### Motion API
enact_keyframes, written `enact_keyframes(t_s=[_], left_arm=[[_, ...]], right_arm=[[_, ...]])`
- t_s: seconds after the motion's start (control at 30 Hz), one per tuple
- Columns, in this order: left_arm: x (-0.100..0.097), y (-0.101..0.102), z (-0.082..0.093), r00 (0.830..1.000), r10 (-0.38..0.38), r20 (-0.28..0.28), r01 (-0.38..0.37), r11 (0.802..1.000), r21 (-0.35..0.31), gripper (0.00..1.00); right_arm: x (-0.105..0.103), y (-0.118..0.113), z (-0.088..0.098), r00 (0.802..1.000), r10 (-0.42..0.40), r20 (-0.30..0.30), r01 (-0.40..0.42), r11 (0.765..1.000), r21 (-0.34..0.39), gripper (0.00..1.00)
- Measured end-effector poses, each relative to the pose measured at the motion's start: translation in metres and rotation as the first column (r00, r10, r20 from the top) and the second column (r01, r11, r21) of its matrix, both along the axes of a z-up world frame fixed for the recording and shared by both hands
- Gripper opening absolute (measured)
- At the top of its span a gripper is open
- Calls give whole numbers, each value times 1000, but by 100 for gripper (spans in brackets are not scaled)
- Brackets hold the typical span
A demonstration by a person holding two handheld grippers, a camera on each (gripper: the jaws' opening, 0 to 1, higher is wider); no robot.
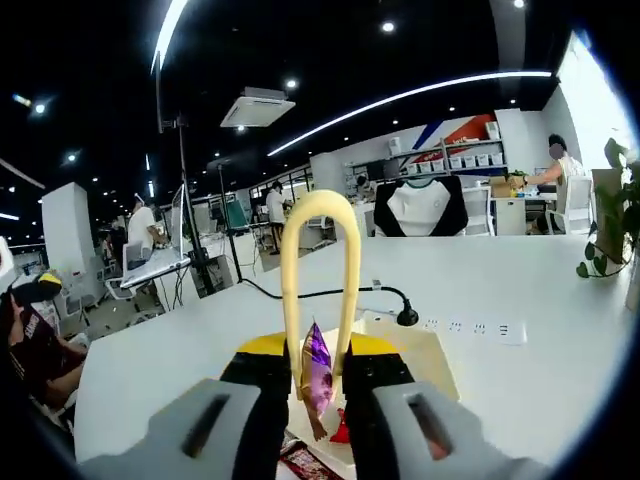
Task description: Place the target food into the container with the food tongs after gripping and lifting it, then release it inside without dropping or visibly crushing the food.
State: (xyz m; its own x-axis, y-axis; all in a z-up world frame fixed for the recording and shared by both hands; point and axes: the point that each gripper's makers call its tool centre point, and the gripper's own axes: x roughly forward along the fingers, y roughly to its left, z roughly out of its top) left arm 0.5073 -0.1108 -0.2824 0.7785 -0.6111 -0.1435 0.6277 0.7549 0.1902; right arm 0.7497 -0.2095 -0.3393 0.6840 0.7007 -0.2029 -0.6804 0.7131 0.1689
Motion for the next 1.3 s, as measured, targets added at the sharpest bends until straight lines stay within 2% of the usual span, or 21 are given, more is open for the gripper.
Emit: enact_keyframes(t_s=[0.17,0.4,0.57,0.73,0.87,1.0,1.3], left_arm=[[0,1,0,1000,0,-5,0,1000,6,97],[-1,6,2,1000,16,-3,-16,1000,3,96],[-2,8,1,1000,19,-6,-19,1000,6,96],[-1,10,1,1000,22,-6,-22,1000,9,96],[-1,8,0,1000,18,-9,-18,1000,9,95],[-1,5,0,1000,11,-7,-11,1000,12,95],[-2,6,1,1000,15,-5,-15,1000,12,95]], right_arm=[[6,17,-19,1000,23,-8,-23,997,-76,14],[6,31,-41,998,37,-41,-41,992,-119,14],[6,32,-54,997,33,-67,-42,990,-138,14],[2,32,-59,997,48,-63,-58,985,-165,17],[1,32,-57,997,60,-51,-68,982,-174,18],[2,28,-46,998,56,-26,-59,988,-143,18],[-7,23,-27,996,82,17,-79,988,-132,19]])
